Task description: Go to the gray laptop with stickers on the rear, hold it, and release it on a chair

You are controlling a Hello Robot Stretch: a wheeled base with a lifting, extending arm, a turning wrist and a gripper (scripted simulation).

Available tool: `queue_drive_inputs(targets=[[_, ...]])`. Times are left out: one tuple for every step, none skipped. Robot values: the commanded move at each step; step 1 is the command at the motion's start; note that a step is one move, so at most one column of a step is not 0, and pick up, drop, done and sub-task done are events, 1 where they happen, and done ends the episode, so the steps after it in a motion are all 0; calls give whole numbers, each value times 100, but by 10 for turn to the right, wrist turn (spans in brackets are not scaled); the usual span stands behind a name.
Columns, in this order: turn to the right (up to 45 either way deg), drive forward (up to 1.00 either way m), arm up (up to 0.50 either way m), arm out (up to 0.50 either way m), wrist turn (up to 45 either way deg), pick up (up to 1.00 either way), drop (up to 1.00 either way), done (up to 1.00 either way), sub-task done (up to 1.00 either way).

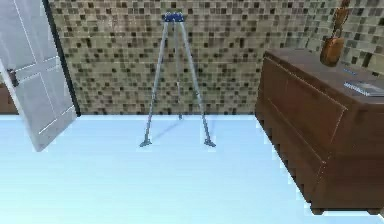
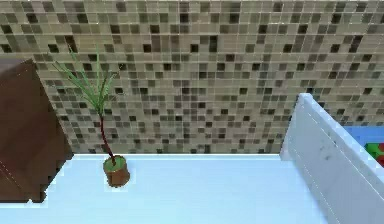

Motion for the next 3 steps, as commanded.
queue_drive_inputs(targets=[[-360,0,0,0,0,0,0,0,0],[0,80,0,0,0,0,0,0,0],[-90,0,0,0,0,0,0,0,0]])
